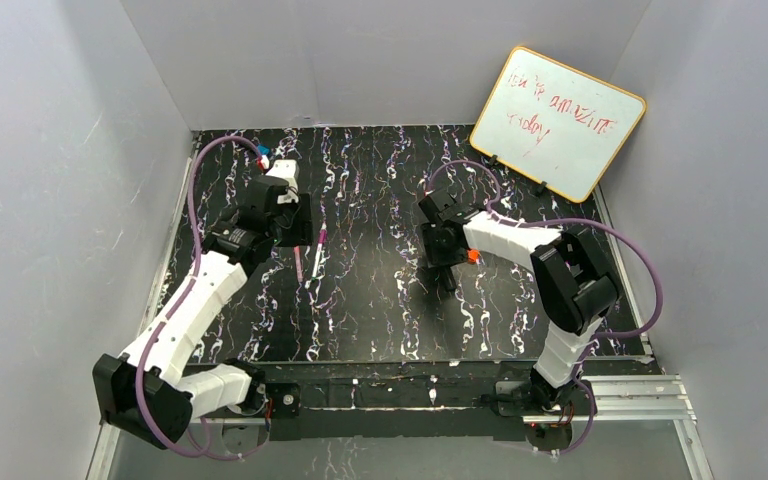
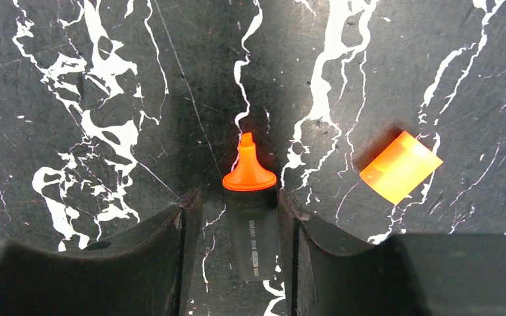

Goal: Insert the pens into the pen caps

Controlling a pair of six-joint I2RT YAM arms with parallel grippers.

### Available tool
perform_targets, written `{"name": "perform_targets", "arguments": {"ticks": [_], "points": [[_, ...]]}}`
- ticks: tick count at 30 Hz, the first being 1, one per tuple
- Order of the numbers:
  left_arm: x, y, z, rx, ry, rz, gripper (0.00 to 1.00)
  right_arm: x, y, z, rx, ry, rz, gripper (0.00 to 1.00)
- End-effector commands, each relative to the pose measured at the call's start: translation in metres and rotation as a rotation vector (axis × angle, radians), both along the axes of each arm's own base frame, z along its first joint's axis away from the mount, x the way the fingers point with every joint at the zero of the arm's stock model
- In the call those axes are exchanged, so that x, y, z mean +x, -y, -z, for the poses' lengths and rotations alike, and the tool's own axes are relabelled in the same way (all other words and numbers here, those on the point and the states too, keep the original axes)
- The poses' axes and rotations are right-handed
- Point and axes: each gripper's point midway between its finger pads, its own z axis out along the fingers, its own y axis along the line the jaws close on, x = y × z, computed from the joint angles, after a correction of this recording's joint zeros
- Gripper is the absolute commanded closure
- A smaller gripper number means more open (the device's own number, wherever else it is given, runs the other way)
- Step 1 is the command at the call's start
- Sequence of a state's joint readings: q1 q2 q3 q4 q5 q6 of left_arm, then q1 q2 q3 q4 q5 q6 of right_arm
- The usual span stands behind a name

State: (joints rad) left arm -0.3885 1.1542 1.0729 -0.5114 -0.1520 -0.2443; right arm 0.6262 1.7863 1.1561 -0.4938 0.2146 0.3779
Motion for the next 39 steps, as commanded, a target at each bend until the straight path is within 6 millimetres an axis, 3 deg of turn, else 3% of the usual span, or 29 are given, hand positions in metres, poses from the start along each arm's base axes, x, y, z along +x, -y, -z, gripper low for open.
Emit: {"name": "perform_targets", "arguments": {"ticks": [1, 7, 12, 15, 18, 24, 30, 33, 39], "points": [[-0.012, -0.010, -0.001, 0.019, 0.010, -0.017, 0.46, 0.000, 0.003, 0.004, -0.036, -0.003, -0.001, 0.46], [-0.015, -0.017, -0.006, 0.046, 0.016, -0.021, 0.44, -0.001, 0.005, 0.011, -0.053, -0.013, 0.002, 0.51], [-0.011, -0.011, -0.013, 0.018, 0.029, 0.000, 0.42, -0.001, 0.009, 0.017, -0.083, -0.015, -0.013, 0.69], [-0.009, 0.008, -0.016, -0.059, 0.047, 0.077, 0.41, 0.002, 0.002, 0.008, -0.031, 0.021, -0.034, 0.79], [-0.014, 0.042, -0.013, -0.209, 0.057, 0.211, 0.41, 0.012, -0.025, -0.030, 0.135, 0.116, -0.073, 0.82], [-0.009, 0.086, -0.019, -0.467, 0.147, 0.331, 0.44, 0.043, -0.068, -0.146, 0.449, 0.366, -0.035, 0.81], [-0.015, 0.113, -0.033, -0.663, 0.290, 0.453, 0.48, 0.040, -0.105, -0.239, 0.798, 0.526, -0.108, 0.80], [-0.026, 0.125, -0.042, -0.771, 0.325, 0.537, 0.47, 0.034, -0.113, -0.259, 0.868, 0.536, -0.140, 0.79], [-0.025, 0.126, -0.056, -0.774, 0.400, 0.520, 0.46, 0.030, -0.122, -0.270, 0.877, 0.544, -0.107, 0.80]]}}
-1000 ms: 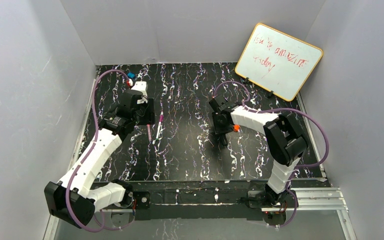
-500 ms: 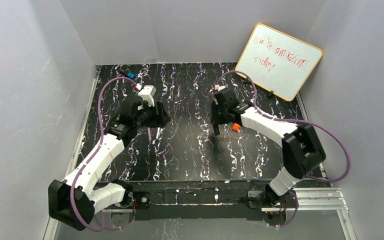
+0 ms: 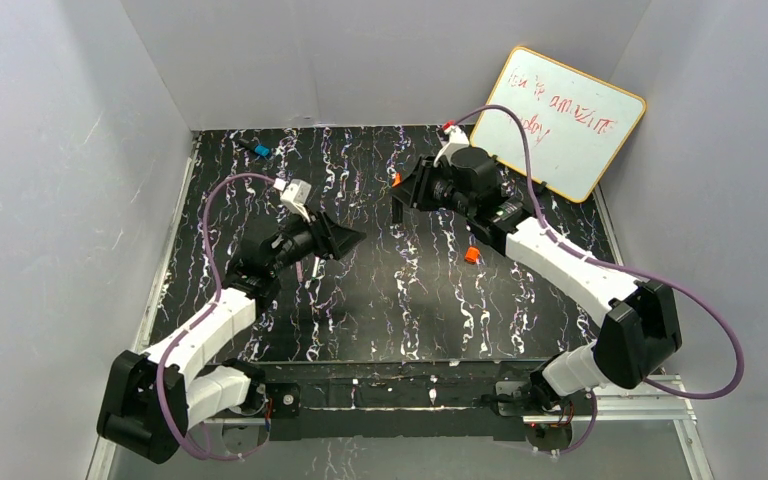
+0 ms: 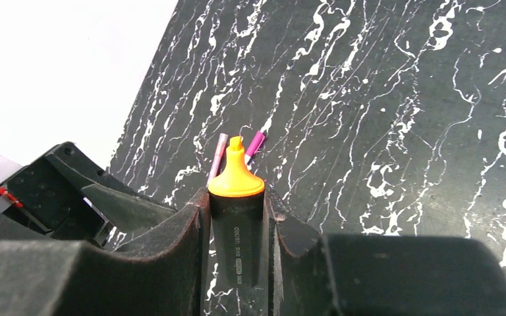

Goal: Insert the pens into the pen caps

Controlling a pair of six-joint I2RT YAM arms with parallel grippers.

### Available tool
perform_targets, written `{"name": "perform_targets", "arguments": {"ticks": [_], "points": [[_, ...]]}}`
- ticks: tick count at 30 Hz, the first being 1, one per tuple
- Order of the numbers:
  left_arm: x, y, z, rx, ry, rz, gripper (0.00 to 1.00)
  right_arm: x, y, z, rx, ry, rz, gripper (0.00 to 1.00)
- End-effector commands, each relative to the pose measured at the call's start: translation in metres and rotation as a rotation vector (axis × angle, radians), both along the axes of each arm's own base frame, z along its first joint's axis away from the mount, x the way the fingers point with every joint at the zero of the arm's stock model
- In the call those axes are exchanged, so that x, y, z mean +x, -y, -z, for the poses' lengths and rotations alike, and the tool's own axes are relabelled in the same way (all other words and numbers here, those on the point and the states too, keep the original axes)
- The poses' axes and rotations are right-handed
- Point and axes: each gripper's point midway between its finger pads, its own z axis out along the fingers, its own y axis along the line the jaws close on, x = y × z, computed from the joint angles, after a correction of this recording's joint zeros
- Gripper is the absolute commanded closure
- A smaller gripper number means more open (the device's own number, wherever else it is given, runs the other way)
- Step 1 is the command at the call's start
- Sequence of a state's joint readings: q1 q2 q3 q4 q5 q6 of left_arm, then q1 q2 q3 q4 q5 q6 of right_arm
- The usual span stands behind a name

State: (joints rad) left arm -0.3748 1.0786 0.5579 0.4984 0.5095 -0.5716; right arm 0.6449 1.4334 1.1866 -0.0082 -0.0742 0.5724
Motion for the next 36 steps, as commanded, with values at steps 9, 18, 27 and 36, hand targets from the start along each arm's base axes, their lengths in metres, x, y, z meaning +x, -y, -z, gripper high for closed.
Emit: {"name": "perform_targets", "arguments": {"ticks": [9, 18, 27, 36], "points": [[-0.003, 0.025, -0.028, 0.041, 0.158, 0.007, 0.47, -0.012, -0.041, -0.042, 0.069, 0.074, 0.035, 0.80], [0.014, 0.009, -0.018, 0.114, 0.141, -0.115, 0.47, -0.025, -0.060, -0.043, 0.055, 0.076, 0.007, 0.79], [0.007, 0.025, -0.031, 0.062, 0.165, -0.020, 0.47, -0.031, -0.073, -0.031, 0.017, 0.084, 0.012, 0.78], [-0.006, 0.035, -0.034, 0.026, 0.169, 0.066, 0.47, -0.025, -0.078, -0.027, 0.002, 0.091, 0.013, 0.77]]}}
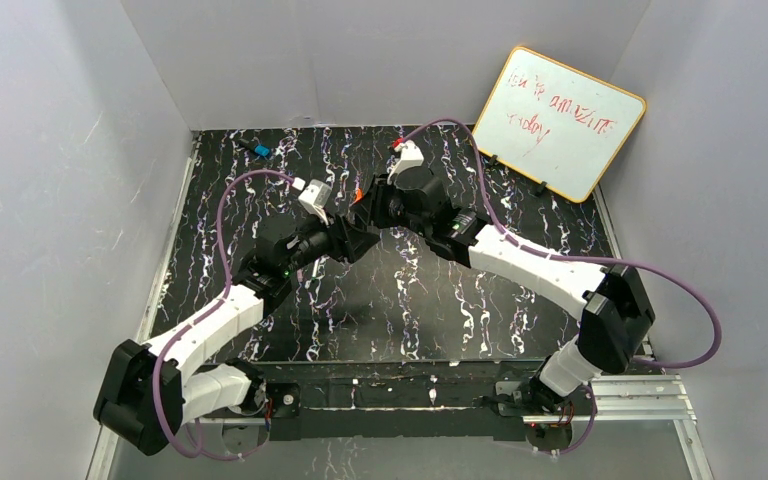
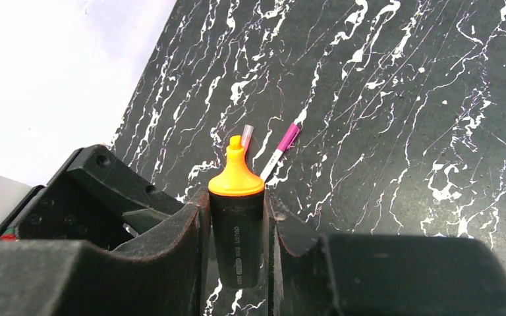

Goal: Insert the pens into the pen caps

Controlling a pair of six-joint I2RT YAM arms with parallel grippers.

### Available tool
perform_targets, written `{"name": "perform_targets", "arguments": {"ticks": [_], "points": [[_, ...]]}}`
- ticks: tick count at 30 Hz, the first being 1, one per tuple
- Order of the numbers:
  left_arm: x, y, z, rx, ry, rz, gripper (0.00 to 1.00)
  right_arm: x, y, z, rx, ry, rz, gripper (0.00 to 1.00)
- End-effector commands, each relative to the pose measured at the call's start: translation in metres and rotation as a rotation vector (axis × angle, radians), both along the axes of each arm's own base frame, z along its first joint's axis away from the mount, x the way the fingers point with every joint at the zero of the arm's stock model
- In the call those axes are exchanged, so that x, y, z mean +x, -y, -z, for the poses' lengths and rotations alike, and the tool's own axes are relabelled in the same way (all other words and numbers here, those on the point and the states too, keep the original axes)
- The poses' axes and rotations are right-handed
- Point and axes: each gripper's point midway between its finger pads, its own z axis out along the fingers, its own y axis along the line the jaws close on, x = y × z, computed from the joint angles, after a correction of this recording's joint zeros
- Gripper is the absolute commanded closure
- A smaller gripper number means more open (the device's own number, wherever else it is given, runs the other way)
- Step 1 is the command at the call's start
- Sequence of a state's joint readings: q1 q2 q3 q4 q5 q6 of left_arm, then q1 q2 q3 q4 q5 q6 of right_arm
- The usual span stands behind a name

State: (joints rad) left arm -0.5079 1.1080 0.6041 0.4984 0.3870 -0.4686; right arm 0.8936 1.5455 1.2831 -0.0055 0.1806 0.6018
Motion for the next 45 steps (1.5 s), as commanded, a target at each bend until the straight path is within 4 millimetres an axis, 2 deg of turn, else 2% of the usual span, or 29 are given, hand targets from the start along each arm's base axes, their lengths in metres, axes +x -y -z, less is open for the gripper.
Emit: {"name": "perform_targets", "arguments": {"ticks": [1, 4, 6, 8, 15, 18, 19, 20, 22, 25, 27, 29, 30, 33, 36, 39, 42, 45], "points": [[-0.001, 0.005, -0.027, -0.042, 0.068, 0.031, 0.47, 0.006, -0.006, -0.034, 0.053, 0.064, 0.004, 0.77], [0.002, 0.003, -0.027, -0.033, 0.071, 0.010, 0.57, 0.005, -0.006, -0.036, 0.054, 0.067, 0.004, 0.78], [0.004, 0.003, -0.026, -0.027, 0.065, 0.003, 0.76, 0.003, -0.006, -0.037, 0.055, 0.070, 0.002, 0.77], [0.005, 0.003, -0.023, -0.020, 0.054, 0.001, 0.86, 0.003, -0.005, -0.038, 0.056, 0.072, 0.004, 0.77], [0.007, 0.001, -0.022, -0.016, 0.051, -0.013, 0.88, 0.001, -0.006, -0.038, 0.056, 0.075, -0.004, 0.77], [0.007, 0.001, -0.021, -0.012, 0.050, -0.017, 0.94, 0.001, -0.007, -0.038, 0.055, 0.072, -0.013, 0.75], [0.008, 0.000, -0.020, -0.009, 0.047, -0.021, 1.00, 0.000, -0.008, -0.038, 0.056, 0.072, -0.016, 0.72], [0.008, 0.000, -0.018, -0.005, 0.042, -0.022, 1.00, 0.000, -0.008, -0.038, 0.055, 0.073, -0.019, 0.66], [0.009, 0.001, -0.013, 0.006, 0.031, -0.021, 1.00, 0.000, -0.009, -0.041, 0.053, 0.084, -0.029, 0.49], [0.009, 0.000, -0.003, 0.021, 0.010, -0.022, 1.00, 0.004, -0.004, -0.048, 0.042, 0.119, -0.009, 0.37], [0.008, 0.000, 0.002, 0.033, 0.001, -0.022, 1.00, 0.010, 0.006, -0.059, 0.028, 0.157, 0.032, 0.33], [0.007, -0.002, 0.008, 0.046, -0.010, -0.027, 1.00, 0.022, 0.026, -0.074, 0.027, 0.195, 0.094, 0.30], [0.006, -0.004, 0.011, 0.055, -0.016, -0.031, 1.00, 0.028, 0.040, -0.081, 0.036, 0.202, 0.129, 0.30], [0.002, -0.008, 0.018, 0.078, -0.033, -0.036, 1.00, 0.046, 0.102, -0.083, 0.057, 0.173, 0.245, 0.29], [-0.004, -0.012, 0.021, 0.094, -0.048, -0.034, 1.00, 0.056, 0.165, -0.059, 0.058, 0.084, 0.361, 0.29], [-0.012, -0.013, 0.021, 0.103, -0.068, -0.016, 1.00, 0.050, 0.213, 0.000, -0.036, -0.141, 0.509, 0.28], [-0.020, -0.014, 0.020, 0.118, -0.092, 0.008, 1.00, 0.031, 0.232, 0.060, -0.189, -0.335, 0.552, 0.27], [-0.026, -0.017, 0.014, 0.120, -0.094, 0.007, 1.00, 0.018, 0.243, 0.106, -0.322, -0.475, 0.521, 0.28]]}}
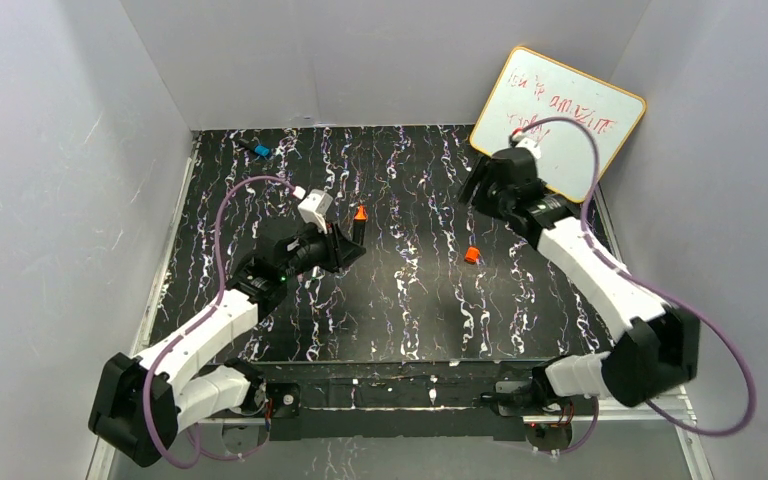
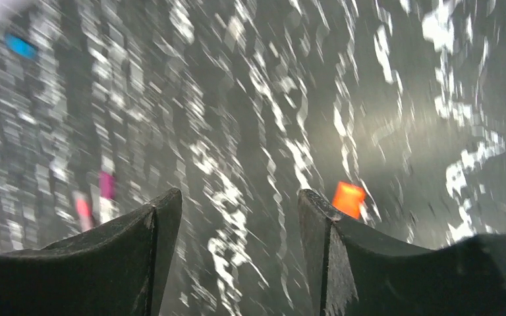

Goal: Insert the pens into the pen caps

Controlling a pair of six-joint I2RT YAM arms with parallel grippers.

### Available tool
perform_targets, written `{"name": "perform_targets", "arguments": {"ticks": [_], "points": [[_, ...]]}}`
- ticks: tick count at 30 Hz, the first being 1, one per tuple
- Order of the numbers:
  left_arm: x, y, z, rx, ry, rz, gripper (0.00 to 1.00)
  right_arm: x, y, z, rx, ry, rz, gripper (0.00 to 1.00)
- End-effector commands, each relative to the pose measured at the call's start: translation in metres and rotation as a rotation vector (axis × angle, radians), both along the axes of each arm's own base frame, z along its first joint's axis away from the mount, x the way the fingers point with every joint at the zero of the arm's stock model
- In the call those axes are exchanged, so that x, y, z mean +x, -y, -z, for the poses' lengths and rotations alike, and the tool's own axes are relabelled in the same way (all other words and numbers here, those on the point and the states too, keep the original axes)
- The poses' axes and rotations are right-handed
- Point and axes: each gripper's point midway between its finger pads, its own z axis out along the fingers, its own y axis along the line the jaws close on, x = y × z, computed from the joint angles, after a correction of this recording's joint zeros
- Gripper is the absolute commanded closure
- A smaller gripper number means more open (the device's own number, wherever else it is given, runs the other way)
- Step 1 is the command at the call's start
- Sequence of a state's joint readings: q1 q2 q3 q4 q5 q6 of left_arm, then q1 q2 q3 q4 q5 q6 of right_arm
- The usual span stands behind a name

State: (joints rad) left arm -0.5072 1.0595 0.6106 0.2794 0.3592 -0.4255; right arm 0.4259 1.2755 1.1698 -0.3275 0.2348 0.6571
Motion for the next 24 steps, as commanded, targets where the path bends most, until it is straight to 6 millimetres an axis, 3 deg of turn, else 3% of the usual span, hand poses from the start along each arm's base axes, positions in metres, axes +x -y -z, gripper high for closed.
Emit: {"name": "perform_targets", "arguments": {"ticks": [1, 8, 15, 24], "points": [[-0.012, -0.004, -0.018, 0.010, 0.015, 0.020, 1.00, -0.042, 0.020, 0.112, -0.169, -0.430, -0.024, 0.28], [-0.023, -0.013, -0.027, 0.068, 0.012, 0.035, 1.00, -0.039, 0.042, 0.164, -0.311, -0.652, -0.010, 0.30], [-0.032, -0.008, -0.046, 0.028, 0.045, 0.087, 1.00, -0.031, 0.040, 0.186, -0.316, -0.697, 0.005, 0.34], [-0.038, -0.009, -0.033, 0.065, 0.012, 0.115, 1.00, -0.023, 0.033, 0.207, -0.309, -0.742, 0.004, 0.36]]}}
